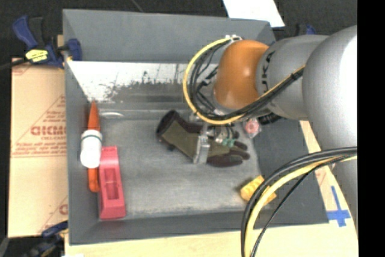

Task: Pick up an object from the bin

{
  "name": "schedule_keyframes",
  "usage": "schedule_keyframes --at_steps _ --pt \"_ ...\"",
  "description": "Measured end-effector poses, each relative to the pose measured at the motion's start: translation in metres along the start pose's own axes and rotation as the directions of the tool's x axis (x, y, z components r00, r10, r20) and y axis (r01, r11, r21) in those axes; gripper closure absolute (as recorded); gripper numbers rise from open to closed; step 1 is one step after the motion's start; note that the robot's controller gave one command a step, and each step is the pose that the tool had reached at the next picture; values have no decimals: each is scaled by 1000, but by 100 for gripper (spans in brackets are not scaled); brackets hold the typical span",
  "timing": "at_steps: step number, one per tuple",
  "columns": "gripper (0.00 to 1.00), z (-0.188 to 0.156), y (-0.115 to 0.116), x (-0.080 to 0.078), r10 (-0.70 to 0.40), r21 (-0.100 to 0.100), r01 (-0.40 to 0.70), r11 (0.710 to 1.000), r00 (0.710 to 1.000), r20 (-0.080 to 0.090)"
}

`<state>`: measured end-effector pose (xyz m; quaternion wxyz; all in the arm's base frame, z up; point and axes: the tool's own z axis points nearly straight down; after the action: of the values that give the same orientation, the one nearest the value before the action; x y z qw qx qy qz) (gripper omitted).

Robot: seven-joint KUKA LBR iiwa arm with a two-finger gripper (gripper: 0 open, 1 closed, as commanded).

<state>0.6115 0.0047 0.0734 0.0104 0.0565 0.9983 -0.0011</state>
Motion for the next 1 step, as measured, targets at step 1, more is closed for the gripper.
schedule_keyframes --at_steps 1 --pt "100 -2 -9 -2 -11 1 11 1000 1000 -2"
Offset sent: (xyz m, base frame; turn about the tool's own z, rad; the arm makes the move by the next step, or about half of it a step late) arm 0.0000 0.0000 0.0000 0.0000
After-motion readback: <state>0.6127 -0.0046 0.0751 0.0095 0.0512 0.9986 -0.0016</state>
